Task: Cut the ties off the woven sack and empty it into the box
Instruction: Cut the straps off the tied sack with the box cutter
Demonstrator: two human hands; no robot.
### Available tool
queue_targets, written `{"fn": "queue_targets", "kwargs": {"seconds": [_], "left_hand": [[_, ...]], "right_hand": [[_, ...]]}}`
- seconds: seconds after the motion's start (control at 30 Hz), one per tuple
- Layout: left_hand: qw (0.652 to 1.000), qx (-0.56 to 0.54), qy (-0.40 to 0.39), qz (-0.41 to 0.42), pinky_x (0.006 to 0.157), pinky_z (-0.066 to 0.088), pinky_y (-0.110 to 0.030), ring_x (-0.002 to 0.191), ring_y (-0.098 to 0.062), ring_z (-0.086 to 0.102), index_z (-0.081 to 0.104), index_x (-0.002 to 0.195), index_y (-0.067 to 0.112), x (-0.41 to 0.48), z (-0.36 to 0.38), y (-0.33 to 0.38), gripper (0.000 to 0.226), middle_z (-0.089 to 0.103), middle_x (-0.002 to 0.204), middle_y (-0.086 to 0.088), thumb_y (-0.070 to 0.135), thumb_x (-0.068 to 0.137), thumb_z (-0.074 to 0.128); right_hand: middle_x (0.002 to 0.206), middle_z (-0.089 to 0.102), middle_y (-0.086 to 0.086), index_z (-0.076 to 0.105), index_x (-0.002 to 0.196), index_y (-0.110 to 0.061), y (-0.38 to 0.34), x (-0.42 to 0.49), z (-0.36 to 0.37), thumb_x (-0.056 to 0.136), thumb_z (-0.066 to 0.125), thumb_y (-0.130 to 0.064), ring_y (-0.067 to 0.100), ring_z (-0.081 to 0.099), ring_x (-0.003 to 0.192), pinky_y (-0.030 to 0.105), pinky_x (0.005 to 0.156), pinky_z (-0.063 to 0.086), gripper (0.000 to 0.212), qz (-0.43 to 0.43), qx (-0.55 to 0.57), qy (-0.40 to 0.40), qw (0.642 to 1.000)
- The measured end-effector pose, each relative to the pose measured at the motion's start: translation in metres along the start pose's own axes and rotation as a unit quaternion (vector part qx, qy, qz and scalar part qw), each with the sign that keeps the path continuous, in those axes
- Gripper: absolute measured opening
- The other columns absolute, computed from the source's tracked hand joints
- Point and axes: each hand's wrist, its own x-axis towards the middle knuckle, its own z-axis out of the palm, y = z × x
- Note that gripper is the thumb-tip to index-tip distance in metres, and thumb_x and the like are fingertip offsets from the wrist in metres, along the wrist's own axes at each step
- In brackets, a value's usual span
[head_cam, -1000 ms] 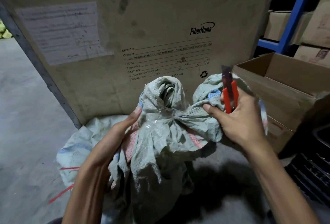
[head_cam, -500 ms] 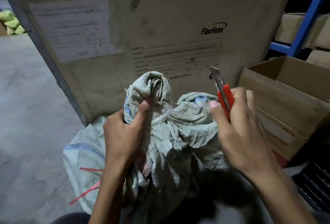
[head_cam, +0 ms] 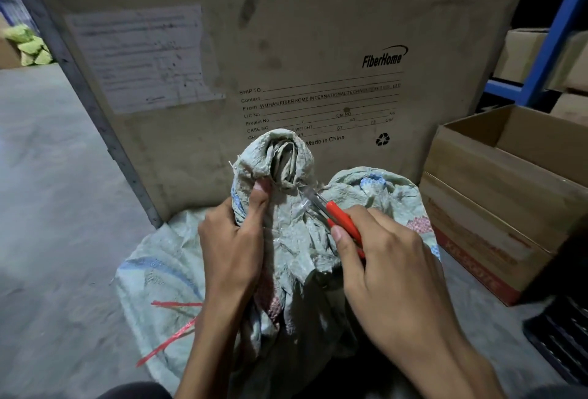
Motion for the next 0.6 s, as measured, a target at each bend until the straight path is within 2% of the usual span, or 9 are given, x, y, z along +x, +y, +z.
{"fn": "queue_targets", "kwargs": {"seconds": [0.13, 0.2, 0.3, 0.43, 0.6], "left_hand": [[0.999, -0.001, -0.016, 0.045, 0.042, 0.020, -0.018, 0.044, -0.005, 0.027, 0.029, 0.054, 0.025, -0.001, 0.001, -0.001, 0.057, 0.033, 0.041, 0.012, 0.061, 0.091, 0.052], [0.999, -0.018, -0.014, 0.039, 0.046, 0.023, -0.024, 0.048, -0.004, 0.025, 0.032, 0.054, 0.021, 0.000, 0.003, -0.004, 0.056, 0.032, 0.045, 0.013, 0.059, 0.090, 0.051], [0.998, -0.061, -0.002, -0.005, 0.052, 0.024, -0.031, 0.054, -0.012, 0.026, 0.034, 0.057, 0.010, -0.001, 0.005, -0.005, 0.060, 0.031, 0.054, 0.004, 0.050, 0.097, 0.053], [0.994, -0.096, -0.002, -0.059, 0.046, 0.021, -0.026, 0.050, -0.011, 0.023, 0.037, 0.062, 0.010, -0.003, 0.004, -0.005, 0.051, 0.027, 0.055, -0.001, 0.039, 0.103, 0.049], [0.990, -0.114, 0.010, -0.087, 0.039, 0.019, -0.020, 0.041, -0.006, 0.023, 0.051, 0.068, 0.006, 0.000, -0.001, -0.011, 0.045, 0.031, 0.045, 0.010, 0.031, 0.105, 0.047]], "right_hand": [[0.080, 0.044, -0.016, 0.053, 0.101, -0.030, -0.004, -0.001, -0.001, 0.101, 0.036, -0.043, 0.001, 0.040, 0.061, 0.013, 0.050, 0.025, 0.021, 0.016, -0.009, -0.012, 1.000], [0.085, 0.045, -0.016, 0.052, 0.105, -0.032, -0.006, -0.002, -0.001, 0.101, 0.033, -0.045, 0.005, 0.040, 0.062, 0.015, 0.049, 0.026, 0.023, 0.028, -0.022, -0.015, 0.999], [0.092, 0.046, -0.017, 0.050, 0.114, -0.032, -0.011, -0.006, 0.004, 0.103, 0.031, -0.045, 0.007, 0.045, 0.071, 0.024, 0.057, 0.036, 0.025, 0.032, -0.026, -0.021, 0.999], [0.098, 0.054, -0.014, 0.046, 0.113, -0.032, -0.014, -0.009, 0.010, 0.105, 0.031, -0.043, 0.012, 0.063, 0.082, 0.030, 0.065, 0.049, 0.020, 0.021, -0.022, -0.047, 0.998], [0.109, 0.063, -0.008, 0.047, 0.116, -0.031, -0.001, -0.010, 0.018, 0.105, 0.034, -0.037, 0.020, 0.066, 0.100, 0.034, 0.069, 0.038, 0.018, 0.029, -0.068, -0.110, 0.991]]}}
